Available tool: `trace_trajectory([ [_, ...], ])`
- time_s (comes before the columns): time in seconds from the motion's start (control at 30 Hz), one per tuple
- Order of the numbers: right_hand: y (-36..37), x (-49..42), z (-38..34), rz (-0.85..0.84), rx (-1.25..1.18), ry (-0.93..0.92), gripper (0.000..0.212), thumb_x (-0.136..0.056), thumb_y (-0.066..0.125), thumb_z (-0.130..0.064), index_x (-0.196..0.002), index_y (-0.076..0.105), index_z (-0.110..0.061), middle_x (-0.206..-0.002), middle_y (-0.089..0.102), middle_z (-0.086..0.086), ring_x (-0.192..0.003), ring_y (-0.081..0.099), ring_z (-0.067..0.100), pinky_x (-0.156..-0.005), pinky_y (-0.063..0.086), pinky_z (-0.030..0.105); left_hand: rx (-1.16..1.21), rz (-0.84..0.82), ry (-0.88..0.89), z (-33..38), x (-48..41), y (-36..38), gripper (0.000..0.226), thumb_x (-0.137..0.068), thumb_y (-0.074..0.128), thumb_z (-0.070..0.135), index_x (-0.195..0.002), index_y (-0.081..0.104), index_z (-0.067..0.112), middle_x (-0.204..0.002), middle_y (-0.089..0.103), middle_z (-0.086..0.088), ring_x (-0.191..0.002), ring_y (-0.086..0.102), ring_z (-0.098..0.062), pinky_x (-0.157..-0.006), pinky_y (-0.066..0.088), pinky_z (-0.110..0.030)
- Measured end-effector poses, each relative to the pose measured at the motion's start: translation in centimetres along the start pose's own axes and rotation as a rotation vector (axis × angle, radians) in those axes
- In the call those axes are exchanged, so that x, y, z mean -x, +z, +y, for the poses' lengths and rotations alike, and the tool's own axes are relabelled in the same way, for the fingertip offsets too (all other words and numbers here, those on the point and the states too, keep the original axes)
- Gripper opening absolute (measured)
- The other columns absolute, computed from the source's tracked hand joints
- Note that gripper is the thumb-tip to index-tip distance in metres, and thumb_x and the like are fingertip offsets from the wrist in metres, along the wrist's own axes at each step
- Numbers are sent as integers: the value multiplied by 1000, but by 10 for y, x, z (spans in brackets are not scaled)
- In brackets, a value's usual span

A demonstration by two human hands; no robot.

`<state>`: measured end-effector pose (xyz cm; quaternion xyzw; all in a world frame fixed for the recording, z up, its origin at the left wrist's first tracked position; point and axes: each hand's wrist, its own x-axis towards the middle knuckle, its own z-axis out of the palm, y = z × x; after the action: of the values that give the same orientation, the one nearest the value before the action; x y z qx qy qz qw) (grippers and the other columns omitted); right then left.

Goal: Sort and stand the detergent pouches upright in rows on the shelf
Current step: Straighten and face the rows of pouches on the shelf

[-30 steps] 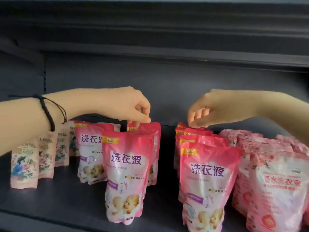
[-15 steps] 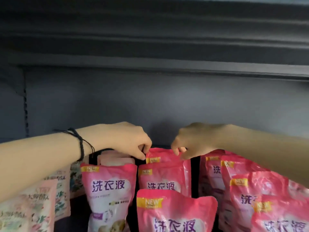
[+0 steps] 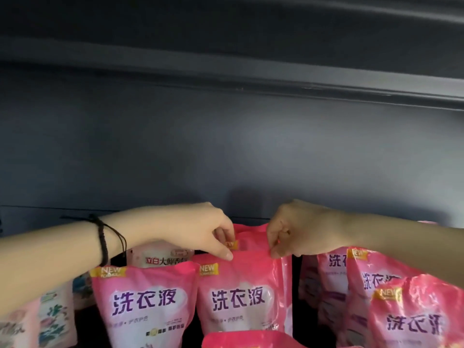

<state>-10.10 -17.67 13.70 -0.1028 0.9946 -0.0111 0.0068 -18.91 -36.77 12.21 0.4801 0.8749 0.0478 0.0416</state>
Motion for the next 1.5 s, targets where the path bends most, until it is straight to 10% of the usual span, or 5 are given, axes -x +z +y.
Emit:
trace_trajectory([
  [0.17,3,16,0,49,-59,-1,5,-82,72,-27,-81,73,-22,-58,60,-17,-54,53,-9,-57,42,13,75,-18,56,9,1,5,24,-82,73,38,-78,72,14,-59,56,8,-54,47,-5,-53,37,-19],
  [0.33,-13,41,1,48,-153,55,11,-84,70,-27,-73,69,-26,-65,67,-4,-50,54,-4,-61,48,20,198,92,63,24,13,-4,23,-84,72,32,-64,67,22,-55,51,9,-52,40,-2,-53,32,-20],
  [0.73,-39,53,-13,564,-1258,-31,22,-90,62,-24,-107,63,-12,-94,71,6,-87,67,20,-84,53,29,1020,1052,17,61,32,-44,22,-84,71,24,-67,67,11,-54,62,7,-52,58,-4,-60,50,-21],
  [0.9,-28,51,-40,464,-1389,33,10,-92,59,-21,-100,63,-15,-98,70,3,-88,66,18,-91,51,34,1021,1110,55,65,61,-66,26,-85,71,24,-67,64,8,-59,57,0,-55,54,-10,-63,48,-25],
  [1.5,7,84,-174,1027,-1561,-156,22,-96,55,-17,-75,53,-15,-60,53,-3,-51,48,6,-51,44,19,965,1193,110,80,184,-63,14,-81,75,24,-72,70,14,-57,67,8,-57,66,-5,-56,55,-21],
])
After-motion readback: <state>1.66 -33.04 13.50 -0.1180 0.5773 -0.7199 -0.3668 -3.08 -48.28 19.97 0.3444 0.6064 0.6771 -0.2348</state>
